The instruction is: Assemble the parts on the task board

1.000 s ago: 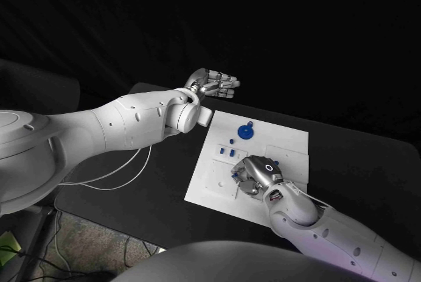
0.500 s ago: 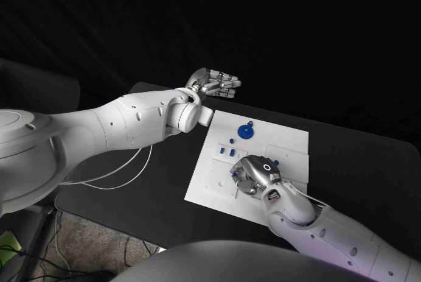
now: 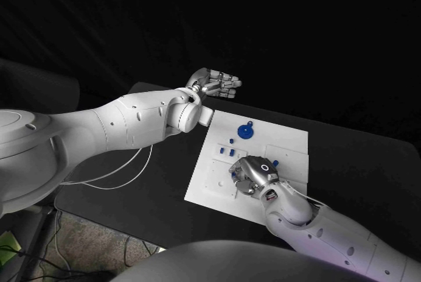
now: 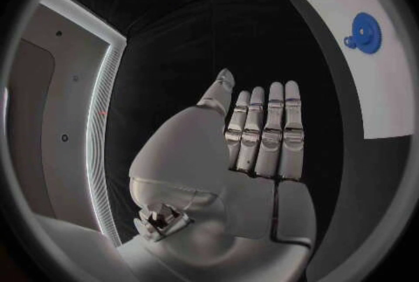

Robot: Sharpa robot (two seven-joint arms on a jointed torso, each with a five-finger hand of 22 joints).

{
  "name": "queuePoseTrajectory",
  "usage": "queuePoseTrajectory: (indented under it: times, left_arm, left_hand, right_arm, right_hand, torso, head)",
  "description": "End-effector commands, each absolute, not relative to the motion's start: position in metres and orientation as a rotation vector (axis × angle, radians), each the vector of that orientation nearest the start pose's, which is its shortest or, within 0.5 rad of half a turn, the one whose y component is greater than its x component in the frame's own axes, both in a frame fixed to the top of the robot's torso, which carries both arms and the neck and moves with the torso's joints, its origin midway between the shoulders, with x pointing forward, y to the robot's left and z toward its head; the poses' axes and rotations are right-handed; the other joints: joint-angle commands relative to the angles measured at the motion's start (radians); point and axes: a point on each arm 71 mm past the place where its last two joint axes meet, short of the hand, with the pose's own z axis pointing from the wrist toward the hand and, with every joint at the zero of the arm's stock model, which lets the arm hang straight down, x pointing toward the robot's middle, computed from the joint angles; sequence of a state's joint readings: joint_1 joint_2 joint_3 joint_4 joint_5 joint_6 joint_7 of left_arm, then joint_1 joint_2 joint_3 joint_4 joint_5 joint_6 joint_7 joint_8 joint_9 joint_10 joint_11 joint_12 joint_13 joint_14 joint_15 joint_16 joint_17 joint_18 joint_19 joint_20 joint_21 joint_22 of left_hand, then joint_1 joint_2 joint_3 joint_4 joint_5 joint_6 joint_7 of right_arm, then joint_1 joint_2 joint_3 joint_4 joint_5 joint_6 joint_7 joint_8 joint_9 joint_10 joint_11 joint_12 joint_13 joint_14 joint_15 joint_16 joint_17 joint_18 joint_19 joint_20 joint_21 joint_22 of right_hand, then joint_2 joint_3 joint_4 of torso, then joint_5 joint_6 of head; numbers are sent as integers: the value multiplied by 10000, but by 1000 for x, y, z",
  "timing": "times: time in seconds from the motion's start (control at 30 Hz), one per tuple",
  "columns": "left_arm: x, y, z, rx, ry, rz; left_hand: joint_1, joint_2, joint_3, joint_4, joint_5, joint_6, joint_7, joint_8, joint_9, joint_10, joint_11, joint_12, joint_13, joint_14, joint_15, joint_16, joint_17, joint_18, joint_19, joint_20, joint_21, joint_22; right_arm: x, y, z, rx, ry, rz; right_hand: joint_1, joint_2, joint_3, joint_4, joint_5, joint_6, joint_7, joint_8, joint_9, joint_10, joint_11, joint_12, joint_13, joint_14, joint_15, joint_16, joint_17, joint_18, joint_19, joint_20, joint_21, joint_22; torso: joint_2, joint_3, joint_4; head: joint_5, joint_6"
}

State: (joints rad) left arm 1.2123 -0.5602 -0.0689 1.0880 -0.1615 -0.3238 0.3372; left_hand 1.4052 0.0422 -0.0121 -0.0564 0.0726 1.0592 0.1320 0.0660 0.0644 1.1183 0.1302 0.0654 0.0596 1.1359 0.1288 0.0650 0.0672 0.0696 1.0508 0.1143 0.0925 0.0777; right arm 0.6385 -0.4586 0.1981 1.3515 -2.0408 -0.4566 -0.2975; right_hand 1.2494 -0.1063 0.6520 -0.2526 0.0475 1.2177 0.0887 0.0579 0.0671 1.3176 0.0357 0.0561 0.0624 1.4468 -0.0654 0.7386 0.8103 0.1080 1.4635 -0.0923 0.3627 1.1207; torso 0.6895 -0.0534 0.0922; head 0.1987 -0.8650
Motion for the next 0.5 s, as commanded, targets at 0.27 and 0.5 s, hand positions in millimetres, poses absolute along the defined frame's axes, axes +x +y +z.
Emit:
queuePoseTrajectory:
  times: [0.27,0.5]
  left_arm:
    - [561,190,-205,-9776,14637,-13342]
    - [561,191,-205,-9780,14651,-13330]
  left_hand:
    - [73,16,-18,68,-50,7,17,-24,4,16,-5,-53,-10,-75,-3,-40,-6,120,32,32,38,-21]
    - [73,16,-18,68,-50,7,17,-24,4,16,-5,-53,-10,-75,-3,-40,-6,120,32,32,38,-21]
  right_arm:
    - [392,-64,-352,-1956,16810,6445]
    - [389,-64,-344,-1644,16423,6778]
  right_hand:
    - [-411,-1147,-37,428,52,-939,239,46,-25,-1609,459,36,-24,-113,375,11,-259,502,353,402,-445,-294]
    - [-2,-1295,-841,611,73,-1195,118,44,-29,-2141,582,43,-20,-206,493,68,-600,720,380,566,-694,-576]
  torso:
    - [3,9,-7]
    - [2,17,-10]
  head:
    - [3,-8]
    - [-18,-3]
